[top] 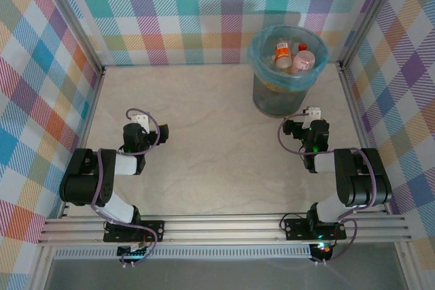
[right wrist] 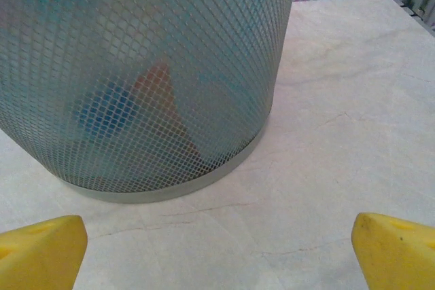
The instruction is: Put the plastic bottles in the bin
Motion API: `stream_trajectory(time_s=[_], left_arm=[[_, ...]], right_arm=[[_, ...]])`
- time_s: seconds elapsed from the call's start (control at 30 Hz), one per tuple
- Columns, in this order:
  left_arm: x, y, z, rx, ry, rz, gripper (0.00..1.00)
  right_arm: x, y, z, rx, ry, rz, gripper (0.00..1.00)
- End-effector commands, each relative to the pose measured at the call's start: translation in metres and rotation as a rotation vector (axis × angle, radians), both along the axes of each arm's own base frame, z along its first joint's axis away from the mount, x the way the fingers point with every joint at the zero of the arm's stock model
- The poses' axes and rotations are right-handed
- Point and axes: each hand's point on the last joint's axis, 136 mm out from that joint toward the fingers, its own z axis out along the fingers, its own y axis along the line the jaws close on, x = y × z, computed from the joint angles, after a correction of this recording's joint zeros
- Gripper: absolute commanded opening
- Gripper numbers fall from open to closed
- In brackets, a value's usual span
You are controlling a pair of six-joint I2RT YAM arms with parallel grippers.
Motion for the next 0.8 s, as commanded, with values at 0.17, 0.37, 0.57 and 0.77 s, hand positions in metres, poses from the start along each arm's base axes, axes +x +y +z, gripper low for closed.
stream_trajectory(time_s=[0.17,0.37,0.57,0.77], left_arm=[[0.0070,-0.0008,0.0078,0.033,-0.002,0.023,1.00],[0.0082,-0.0011,0.0077,0.031,0.002,0.020,1.00],[0.0088,-0.0003,0.0064,0.023,0.010,0.019,1.00],[0.0077,-0.0004,0.0074,0.027,0.002,0.019,1.00]], right_arm=[[0.0000,-0.0050,-0.0001,0.015,0.004,-0.031,1.00],[0.0001,-0.0048,0.0003,0.016,0.003,-0.030,1.00],[0.0001,-0.0049,0.0002,0.015,0.004,-0.031,1.00],[0.0002,-0.0046,0.0003,0.016,0.003,-0.030,1.00]])
